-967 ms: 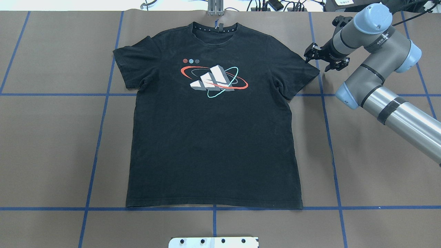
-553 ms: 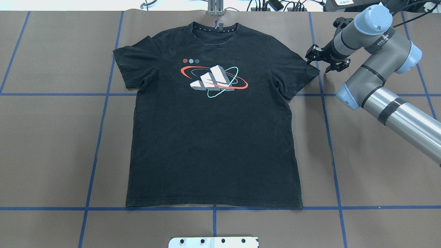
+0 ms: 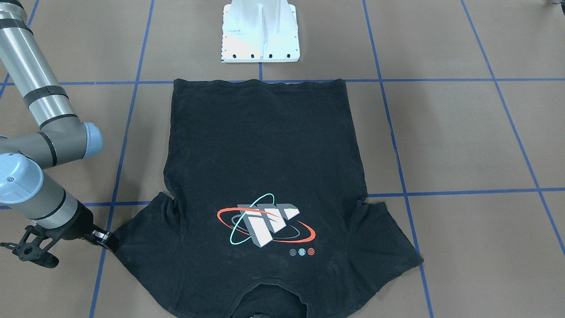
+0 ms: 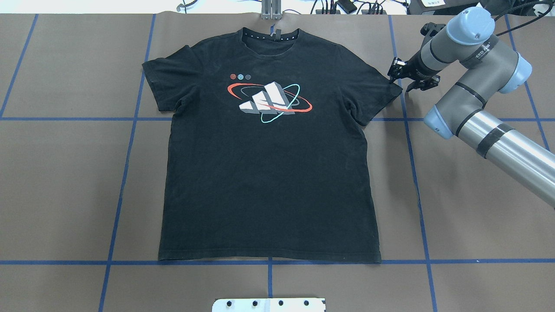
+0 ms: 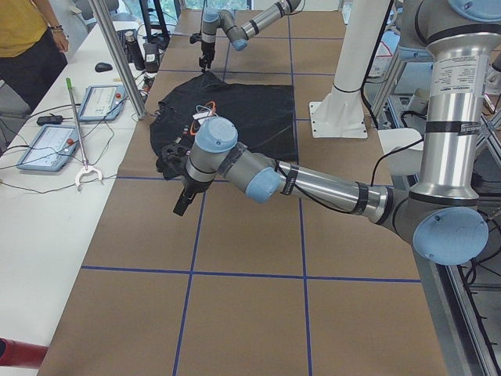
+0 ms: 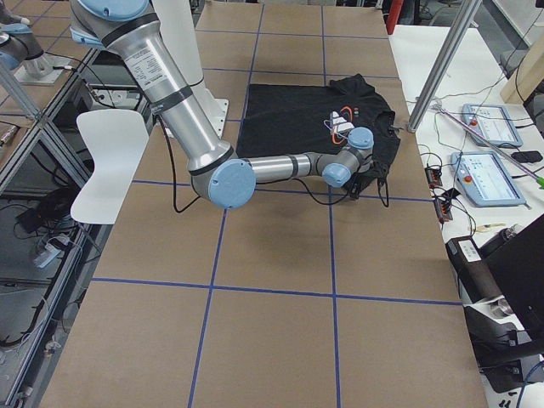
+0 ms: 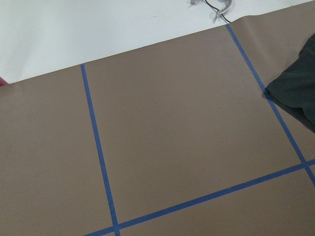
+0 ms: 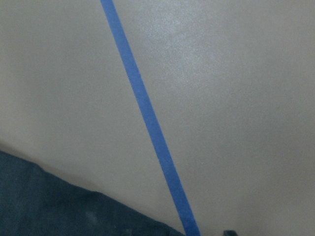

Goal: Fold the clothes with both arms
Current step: 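Move the right gripper to the shoulder of the sleeve nearest it, then grasp the sleeve with the right gripper and fold it inward over the body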

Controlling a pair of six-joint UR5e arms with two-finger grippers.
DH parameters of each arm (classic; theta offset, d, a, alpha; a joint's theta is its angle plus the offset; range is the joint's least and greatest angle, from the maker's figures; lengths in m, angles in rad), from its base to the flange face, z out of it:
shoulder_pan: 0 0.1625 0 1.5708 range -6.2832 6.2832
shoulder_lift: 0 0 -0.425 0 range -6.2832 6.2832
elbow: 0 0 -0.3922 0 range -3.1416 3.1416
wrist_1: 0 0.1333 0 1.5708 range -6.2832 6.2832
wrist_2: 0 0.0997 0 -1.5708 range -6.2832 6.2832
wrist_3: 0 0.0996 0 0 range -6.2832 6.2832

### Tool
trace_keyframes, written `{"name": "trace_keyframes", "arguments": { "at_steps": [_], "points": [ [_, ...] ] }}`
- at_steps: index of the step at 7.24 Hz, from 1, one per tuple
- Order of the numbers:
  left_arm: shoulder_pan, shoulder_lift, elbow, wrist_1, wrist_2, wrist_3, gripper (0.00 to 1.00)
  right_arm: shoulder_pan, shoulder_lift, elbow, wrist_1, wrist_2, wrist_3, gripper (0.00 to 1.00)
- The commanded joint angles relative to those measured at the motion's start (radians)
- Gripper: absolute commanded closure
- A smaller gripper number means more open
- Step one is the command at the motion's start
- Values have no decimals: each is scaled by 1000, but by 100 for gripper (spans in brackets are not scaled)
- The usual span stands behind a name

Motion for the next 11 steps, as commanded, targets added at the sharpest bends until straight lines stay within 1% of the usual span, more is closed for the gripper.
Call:
{"name": "trace_keyframes", "arguments": {
  "at_steps": [1, 2, 3, 5, 7, 8, 9, 10, 11],
  "points": [
    [0, 0, -2, 0, -2, -10, 0, 0, -1, 0, -2, 0, 2, 73],
    [0, 0, -4, 0, -2, -10, 0, 0, -3, -1, -2, -1, 2, 82],
    [0, 0, -7, 0, 0, -10, 0, 0, 0, 2, -2, 0, 10, 100],
    [0, 0, -10, 0, -2, -12, 0, 2, 3, 29, -2, 8, 16, 100],
    [0, 0, -11, 0, -2, -12, 0, 2, 8, 121, -8, 8, 25, 100],
    [0, 0, -8, 0, -2, -12, 0, -27, 22, 149, -8, 0, 44, 100],
    [0, 0, -2, 0, -2, -10, 0, -67, 66, 141, -9, -12, 67, 100],
    [0, 0, 2, 0, -2, -9, 0, -99, 139, 141, -79, -47, 73, 100],
    [0, 0, 2, 1, -2, -9, 0, -144, 211, 140, -192, -112, 73, 100]
  ]
}}
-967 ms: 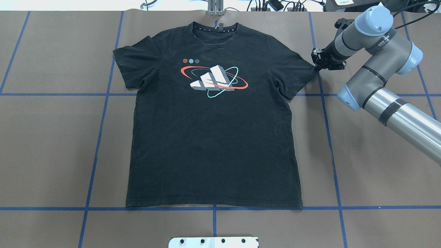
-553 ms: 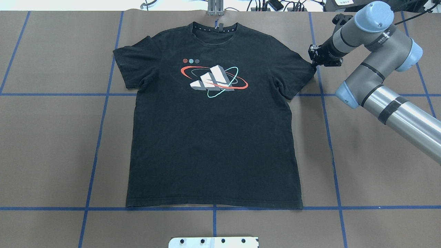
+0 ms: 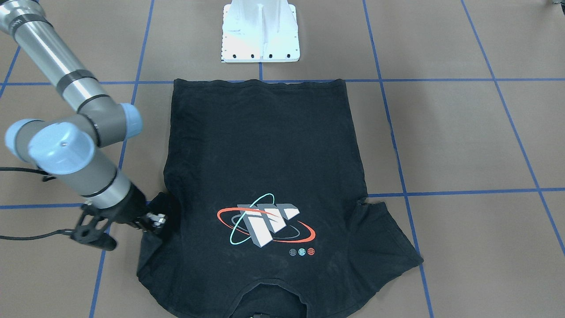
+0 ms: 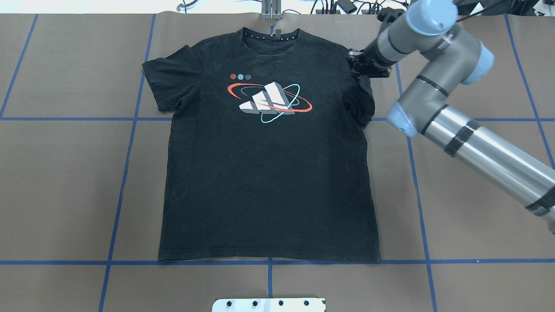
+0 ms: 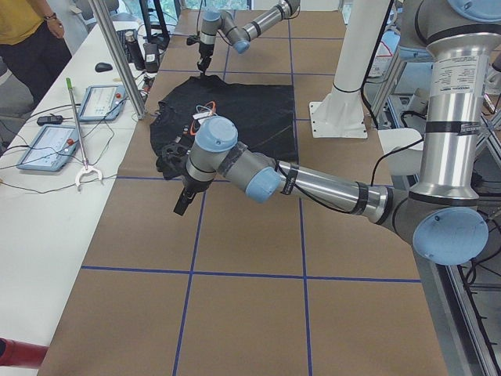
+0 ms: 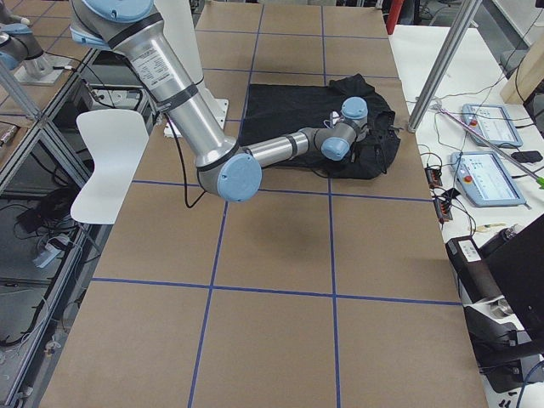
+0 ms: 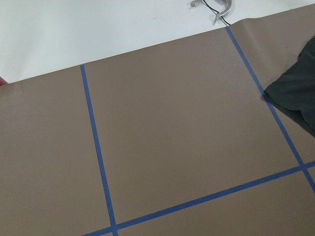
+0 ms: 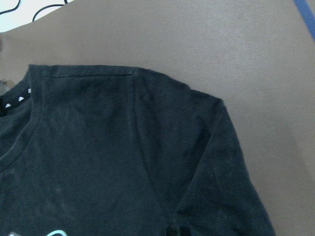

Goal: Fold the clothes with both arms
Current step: 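Grasp the sleeve with the right gripper and fold it inward over the body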

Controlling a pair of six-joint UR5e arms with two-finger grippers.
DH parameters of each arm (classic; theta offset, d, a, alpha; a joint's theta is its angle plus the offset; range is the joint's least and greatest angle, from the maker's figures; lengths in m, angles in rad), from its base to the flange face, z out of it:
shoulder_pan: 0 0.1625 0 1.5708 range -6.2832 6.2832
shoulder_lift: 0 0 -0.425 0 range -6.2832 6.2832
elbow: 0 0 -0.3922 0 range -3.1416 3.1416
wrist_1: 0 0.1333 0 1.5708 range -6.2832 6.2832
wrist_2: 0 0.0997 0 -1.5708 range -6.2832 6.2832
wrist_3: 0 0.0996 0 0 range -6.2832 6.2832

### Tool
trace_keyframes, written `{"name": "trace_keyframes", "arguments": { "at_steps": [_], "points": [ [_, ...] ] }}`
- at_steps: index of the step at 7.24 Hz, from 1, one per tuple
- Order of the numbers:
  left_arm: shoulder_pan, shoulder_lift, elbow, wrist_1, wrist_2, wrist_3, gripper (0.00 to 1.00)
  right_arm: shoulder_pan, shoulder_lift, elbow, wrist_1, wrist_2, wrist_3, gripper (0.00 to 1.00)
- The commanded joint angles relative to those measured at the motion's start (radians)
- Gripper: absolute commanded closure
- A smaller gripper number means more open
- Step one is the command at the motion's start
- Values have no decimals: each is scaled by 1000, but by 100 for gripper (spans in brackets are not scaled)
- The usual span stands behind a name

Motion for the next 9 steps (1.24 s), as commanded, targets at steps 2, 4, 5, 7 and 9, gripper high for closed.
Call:
{"name": "trace_keyframes", "arguments": {
  "at_steps": [2, 4, 5, 7, 9],
  "points": [
    [0, 2, 2, 1, 0, -1, 0, -77, 125, -20, -140, -108, 2, 100],
    [0, 2, 1, 0, -2, -1, 0, -80, 134, -42, -140, -110, -1, 100],
    [0, 0, 1, 0, 0, 1, 0, -85, 134, -40, -140, -110, -1, 100],
    [0, 0, 1, 0, 0, -1, 0, -89, 135, -40, -140, -110, 2, 100],
    [0, -2, -1, 0, 0, -2, 0, -88, 134, -43, -140, -111, 2, 100]
  ]
}}
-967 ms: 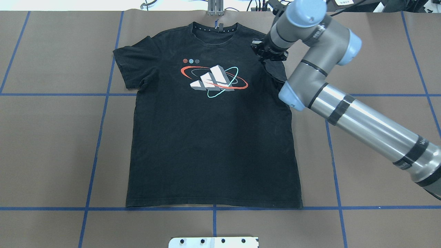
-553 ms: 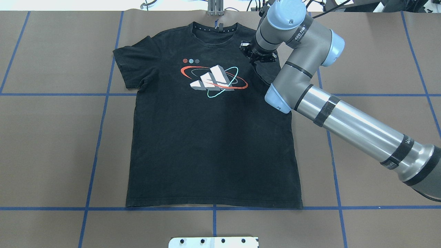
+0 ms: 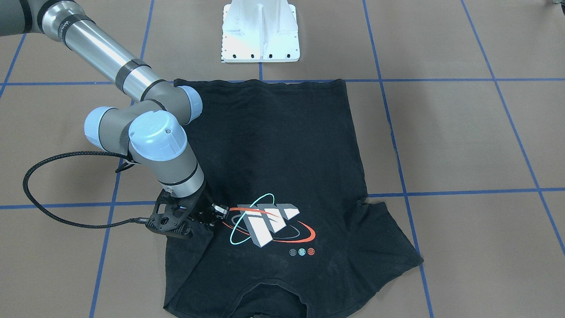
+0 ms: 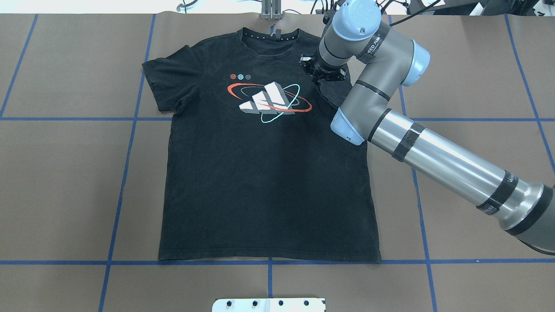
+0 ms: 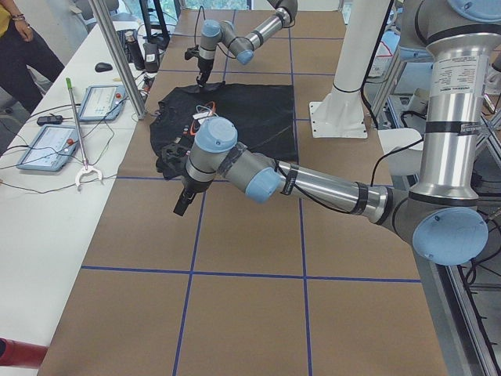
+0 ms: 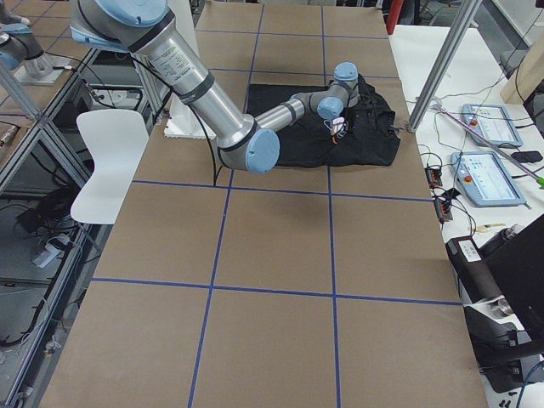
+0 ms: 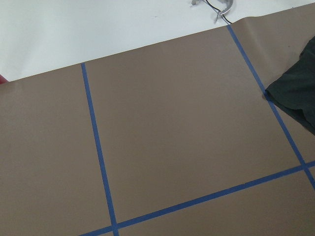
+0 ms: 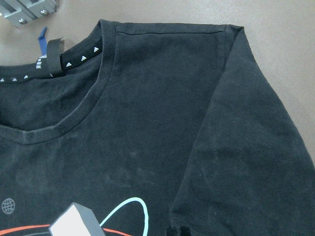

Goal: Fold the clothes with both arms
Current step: 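Grasp the sleeve with the right gripper and fold it inward over the body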

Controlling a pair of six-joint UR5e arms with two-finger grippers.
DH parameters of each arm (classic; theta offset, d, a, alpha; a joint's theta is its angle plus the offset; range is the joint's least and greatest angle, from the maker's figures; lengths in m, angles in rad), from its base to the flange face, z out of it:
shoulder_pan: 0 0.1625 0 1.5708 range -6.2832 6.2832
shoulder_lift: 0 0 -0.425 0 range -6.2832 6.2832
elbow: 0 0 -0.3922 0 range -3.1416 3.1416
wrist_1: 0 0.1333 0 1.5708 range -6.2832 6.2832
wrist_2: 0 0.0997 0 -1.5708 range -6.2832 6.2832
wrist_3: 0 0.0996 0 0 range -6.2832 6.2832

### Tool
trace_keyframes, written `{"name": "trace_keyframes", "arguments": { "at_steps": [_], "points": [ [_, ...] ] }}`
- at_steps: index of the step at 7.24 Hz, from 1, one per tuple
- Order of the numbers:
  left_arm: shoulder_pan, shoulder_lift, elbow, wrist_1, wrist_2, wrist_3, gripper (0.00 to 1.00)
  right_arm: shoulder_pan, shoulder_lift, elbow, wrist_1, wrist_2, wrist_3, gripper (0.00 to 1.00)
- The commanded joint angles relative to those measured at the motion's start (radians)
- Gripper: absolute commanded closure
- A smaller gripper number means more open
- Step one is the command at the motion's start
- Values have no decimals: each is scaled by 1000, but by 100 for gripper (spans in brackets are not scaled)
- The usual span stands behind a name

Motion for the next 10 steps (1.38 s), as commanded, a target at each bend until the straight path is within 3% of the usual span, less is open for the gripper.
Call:
{"name": "trace_keyframes", "arguments": {
  "at_steps": [1, 5, 6, 7, 10],
  "points": [
    [0, -1, -3, 0, -2, -3, 0, -1, 0, -9, 0, -13, -1, 100],
    [0, -1, -1, 0, 0, -7, 0, -1, 6, -9, 0, -17, -1, 98],
    [3, -10, 3, 2, 0, -7, 0, -2, 6, -9, 0, -20, -1, 7],
    [8, -26, 5, 2, 2, -32, 0, -13, 10, -8, 0, -52, -1, 1],
    [108, -111, 5, -2, 0, -165, 0, 7, 32, 3, 3, -32, 0, 0]
  ]
}}
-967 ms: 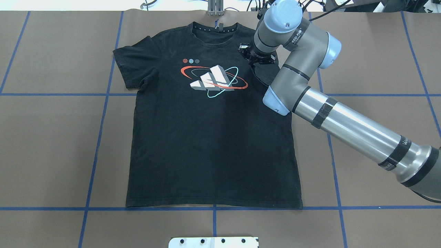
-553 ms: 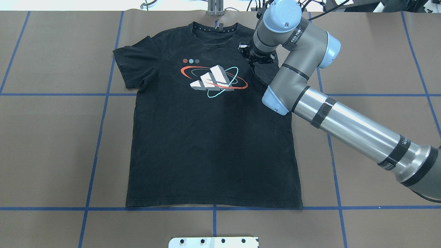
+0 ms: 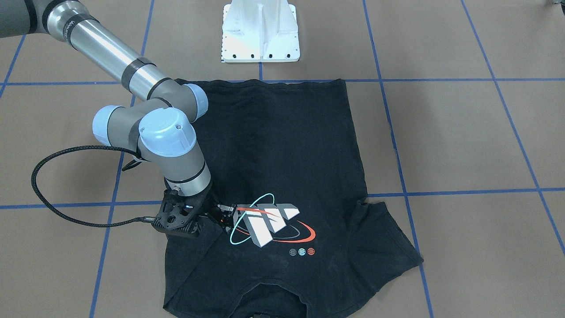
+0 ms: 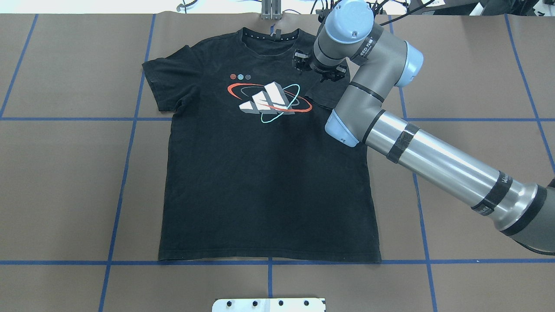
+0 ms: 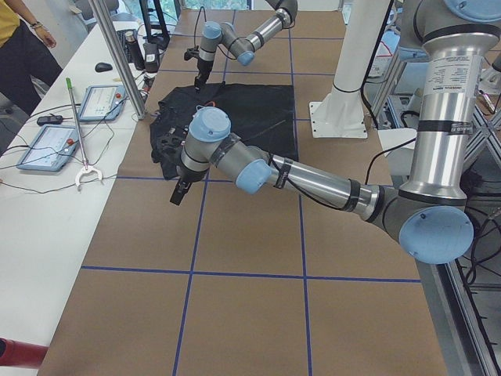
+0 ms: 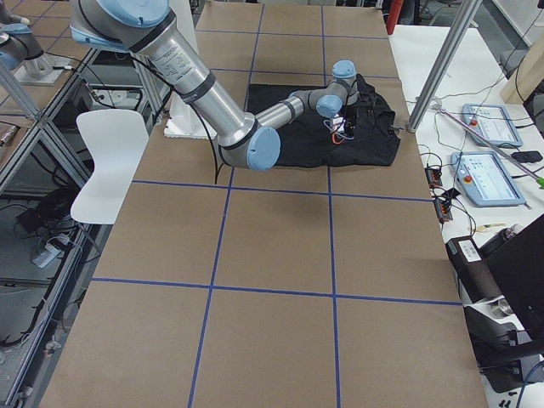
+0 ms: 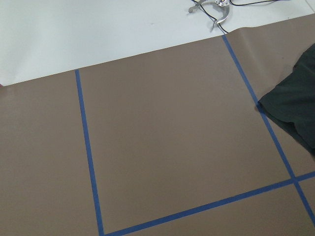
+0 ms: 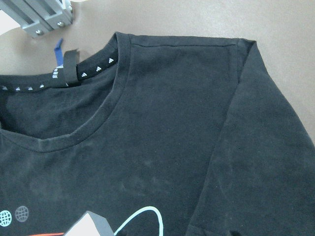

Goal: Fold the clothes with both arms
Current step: 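Grasp the sleeve with the right gripper and fold it inward over the body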

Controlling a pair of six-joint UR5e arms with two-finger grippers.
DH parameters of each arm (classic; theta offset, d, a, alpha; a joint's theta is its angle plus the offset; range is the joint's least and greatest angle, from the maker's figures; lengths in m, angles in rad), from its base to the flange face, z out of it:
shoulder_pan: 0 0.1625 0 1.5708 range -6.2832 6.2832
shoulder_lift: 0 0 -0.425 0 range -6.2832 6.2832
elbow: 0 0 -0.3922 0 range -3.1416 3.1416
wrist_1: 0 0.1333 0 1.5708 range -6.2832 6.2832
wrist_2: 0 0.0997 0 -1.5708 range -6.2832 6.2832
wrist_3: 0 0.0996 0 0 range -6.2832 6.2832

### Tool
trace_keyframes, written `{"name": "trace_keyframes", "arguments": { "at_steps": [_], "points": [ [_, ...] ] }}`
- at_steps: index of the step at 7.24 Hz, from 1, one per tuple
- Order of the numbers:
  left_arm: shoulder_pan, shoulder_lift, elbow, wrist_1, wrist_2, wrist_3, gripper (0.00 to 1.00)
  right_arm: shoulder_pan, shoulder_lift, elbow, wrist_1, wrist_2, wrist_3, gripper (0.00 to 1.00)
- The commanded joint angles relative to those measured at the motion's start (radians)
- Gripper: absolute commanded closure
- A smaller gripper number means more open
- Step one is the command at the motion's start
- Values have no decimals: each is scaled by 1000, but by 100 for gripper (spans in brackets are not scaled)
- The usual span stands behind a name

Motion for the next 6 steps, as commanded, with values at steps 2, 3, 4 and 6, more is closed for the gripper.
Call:
{"name": "trace_keyframes", "arguments": {
  "at_steps": [2, 3, 4, 6],
  "points": [
    [156, -115, 10, -12, 4, -181, 0, 65, -23, 10, 2, 109, -14, 0],
    [202, -174, 56, -37, 9, -278, 0, 97, -66, 34, 7, 154, -16, 0],
    [255, -237, 137, -84, 11, -297, 0, 127, -126, 89, 7, 179, -16, 0],
    [266, -340, 383, -306, 77, -295, 1, 153, -273, 253, 9, 217, -19, 0]
  ]
}}
